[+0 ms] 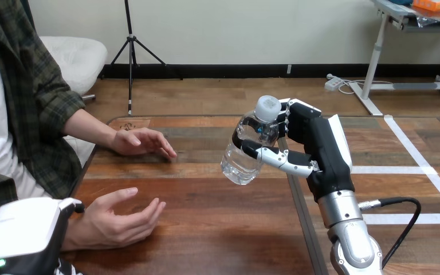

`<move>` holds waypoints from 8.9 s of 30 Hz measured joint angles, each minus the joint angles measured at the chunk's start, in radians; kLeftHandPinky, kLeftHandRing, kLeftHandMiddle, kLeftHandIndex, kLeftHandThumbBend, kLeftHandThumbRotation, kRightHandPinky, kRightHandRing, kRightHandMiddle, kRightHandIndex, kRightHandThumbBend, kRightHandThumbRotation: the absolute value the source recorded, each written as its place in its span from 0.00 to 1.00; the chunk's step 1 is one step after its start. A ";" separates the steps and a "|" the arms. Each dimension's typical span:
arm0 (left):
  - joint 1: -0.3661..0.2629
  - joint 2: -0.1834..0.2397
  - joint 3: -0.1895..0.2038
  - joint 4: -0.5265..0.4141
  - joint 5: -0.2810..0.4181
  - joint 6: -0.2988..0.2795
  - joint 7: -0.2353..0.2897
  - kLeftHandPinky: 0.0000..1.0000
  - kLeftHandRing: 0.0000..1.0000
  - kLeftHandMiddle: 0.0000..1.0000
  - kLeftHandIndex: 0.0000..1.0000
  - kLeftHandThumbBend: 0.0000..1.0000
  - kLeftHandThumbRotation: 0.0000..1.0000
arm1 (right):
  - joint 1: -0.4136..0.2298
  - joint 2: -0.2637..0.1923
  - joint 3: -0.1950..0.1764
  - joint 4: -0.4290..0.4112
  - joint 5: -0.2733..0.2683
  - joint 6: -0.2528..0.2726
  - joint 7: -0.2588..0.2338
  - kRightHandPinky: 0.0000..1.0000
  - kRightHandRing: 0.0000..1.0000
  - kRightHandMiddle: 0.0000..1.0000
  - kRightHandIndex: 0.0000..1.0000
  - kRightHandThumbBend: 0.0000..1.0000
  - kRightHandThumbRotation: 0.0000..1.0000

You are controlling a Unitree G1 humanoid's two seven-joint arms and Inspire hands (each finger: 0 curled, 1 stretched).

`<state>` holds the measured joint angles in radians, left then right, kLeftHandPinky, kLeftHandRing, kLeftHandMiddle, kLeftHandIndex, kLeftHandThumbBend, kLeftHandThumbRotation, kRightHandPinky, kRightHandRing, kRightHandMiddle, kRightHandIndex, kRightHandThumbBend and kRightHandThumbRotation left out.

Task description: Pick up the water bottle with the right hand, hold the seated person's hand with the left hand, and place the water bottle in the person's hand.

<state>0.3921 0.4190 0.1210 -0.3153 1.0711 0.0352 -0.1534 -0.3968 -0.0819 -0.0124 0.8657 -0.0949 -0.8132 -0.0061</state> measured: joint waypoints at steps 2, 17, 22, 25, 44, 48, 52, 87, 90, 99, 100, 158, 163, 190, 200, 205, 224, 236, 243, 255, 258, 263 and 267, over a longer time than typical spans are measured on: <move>-0.008 0.006 -0.005 0.000 0.002 0.009 -0.007 0.72 0.77 0.79 0.74 0.95 0.00 | 0.000 0.000 0.000 0.000 0.000 0.000 0.000 0.41 0.43 0.47 0.56 0.67 0.00; -0.068 0.044 -0.059 0.041 0.006 0.034 -0.025 0.67 0.73 0.76 0.72 0.89 0.00 | 0.000 -0.001 0.000 0.000 -0.002 0.000 -0.002 0.42 0.43 0.47 0.57 0.68 0.00; -0.083 0.053 -0.073 0.060 0.006 0.040 -0.020 0.67 0.72 0.76 0.72 0.88 0.00 | 0.000 -0.002 -0.001 0.000 -0.002 0.000 -0.002 0.42 0.43 0.48 0.57 0.68 0.00; -0.092 0.056 -0.080 0.076 0.008 0.042 -0.007 0.67 0.72 0.75 0.72 0.87 0.00 | 0.000 -0.002 -0.001 0.000 -0.001 0.000 -0.002 0.41 0.43 0.47 0.57 0.68 0.00; -0.127 0.067 -0.137 0.156 0.043 0.073 0.115 0.65 0.71 0.74 0.72 0.87 0.00 | 0.000 -0.002 -0.003 0.000 0.004 0.000 0.001 0.41 0.43 0.47 0.57 0.68 0.00; -0.134 0.067 -0.150 0.163 0.057 0.096 0.122 0.66 0.72 0.75 0.73 0.86 0.00 | 0.000 -0.002 -0.003 0.000 0.004 0.000 0.001 0.41 0.43 0.47 0.57 0.68 0.00; -0.141 0.067 -0.162 0.165 0.069 0.121 0.121 0.67 0.73 0.76 0.74 0.84 0.00 | 0.000 -0.002 -0.003 0.000 0.004 0.000 0.001 0.41 0.43 0.47 0.57 0.68 0.00; -0.218 0.067 -0.248 0.208 0.115 0.307 0.086 0.70 0.75 0.78 0.76 0.86 0.00 | 0.000 -0.003 -0.003 0.000 0.004 0.000 0.001 0.37 0.41 0.46 0.57 0.67 0.00; -0.227 0.067 -0.254 0.214 0.115 0.318 0.081 0.70 0.75 0.78 0.76 0.86 0.00 | 0.000 -0.004 -0.003 0.000 0.004 0.000 0.001 0.37 0.41 0.46 0.57 0.67 0.00; -0.249 0.068 -0.268 0.231 0.115 0.341 0.055 0.70 0.75 0.77 0.76 0.85 0.00 | 0.000 -0.003 -0.004 0.000 0.015 0.001 0.011 0.37 0.41 0.46 0.57 0.67 0.00; -0.251 0.069 -0.269 0.232 0.115 0.344 0.050 0.71 0.75 0.77 0.76 0.85 0.00 | 0.000 -0.003 -0.004 0.000 0.016 0.001 0.012 0.37 0.41 0.46 0.57 0.67 0.00; -0.289 0.078 -0.299 0.328 0.033 0.345 0.069 0.55 0.60 0.64 0.65 0.85 0.00 | 0.000 0.000 -0.028 0.000 0.081 0.005 0.071 0.37 0.40 0.46 0.57 0.67 0.00; -0.289 0.078 -0.299 0.342 0.015 0.327 0.102 0.52 0.57 0.61 0.63 0.85 0.00 | 0.000 0.000 -0.030 0.000 0.084 0.008 0.073 0.37 0.40 0.46 0.57 0.67 0.00; -0.297 0.083 -0.298 0.384 -0.112 0.245 0.223 0.46 0.48 0.53 0.54 0.84 0.00 | 0.000 0.001 -0.033 0.000 0.088 0.014 0.074 0.37 0.40 0.47 0.57 0.67 0.00; -0.300 0.089 -0.298 0.386 -0.138 0.224 0.237 0.46 0.49 0.53 0.54 0.83 0.00 | 0.000 0.001 -0.034 0.000 0.092 0.018 0.075 0.38 0.41 0.47 0.57 0.67 0.00; -0.302 0.090 -0.298 0.389 -0.144 0.217 0.244 0.46 0.49 0.53 0.54 0.83 0.00 | 0.000 0.001 -0.034 0.000 0.092 0.019 0.075 0.38 0.41 0.47 0.58 0.67 0.00; -0.303 0.089 -0.300 0.426 -0.169 0.149 0.324 0.45 0.48 0.52 0.52 0.86 0.00 | 0.000 0.001 -0.036 0.000 0.089 0.020 0.070 0.38 0.41 0.47 0.58 0.68 0.00; -0.280 0.077 -0.300 0.430 -0.210 0.072 0.422 0.41 0.45 0.49 0.50 0.88 0.00 | 0.000 0.001 -0.037 0.000 0.091 0.025 0.071 0.40 0.42 0.46 0.58 0.67 0.00; -0.267 0.067 -0.304 0.431 -0.219 0.020 0.480 0.40 0.44 0.47 0.49 0.89 0.00 | 0.000 0.001 -0.037 0.000 0.091 0.025 0.071 0.40 0.42 0.46 0.58 0.67 0.00; -0.251 0.059 -0.303 0.431 -0.220 -0.061 0.598 0.37 0.40 0.44 0.46 0.91 0.00 | 0.000 0.001 -0.038 0.000 0.091 0.025 0.071 0.38 0.41 0.46 0.57 0.69 0.00; -0.249 0.055 -0.303 0.431 -0.220 -0.081 0.623 0.36 0.40 0.43 0.46 0.91 0.00 | 0.000 0.001 -0.038 0.000 0.090 0.025 0.070 0.38 0.40 0.46 0.57 0.69 0.00; -0.248 0.047 -0.304 0.431 -0.214 -0.104 0.657 0.36 0.39 0.43 0.46 0.90 0.00 | 0.000 0.001 -0.038 0.000 0.089 0.026 0.069 0.38 0.40 0.46 0.57 0.69 0.00; -0.248 0.041 -0.304 0.429 -0.211 -0.114 0.670 0.35 0.38 0.42 0.46 0.89 0.00 | 0.000 0.001 -0.039 0.000 0.089 0.026 0.069 0.38 0.40 0.46 0.57 0.69 0.00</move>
<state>0.1439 0.4600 -0.1830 0.1138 0.8605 -0.0792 0.5161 -0.3969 -0.0805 -0.0511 0.8656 -0.0056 -0.7870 0.0629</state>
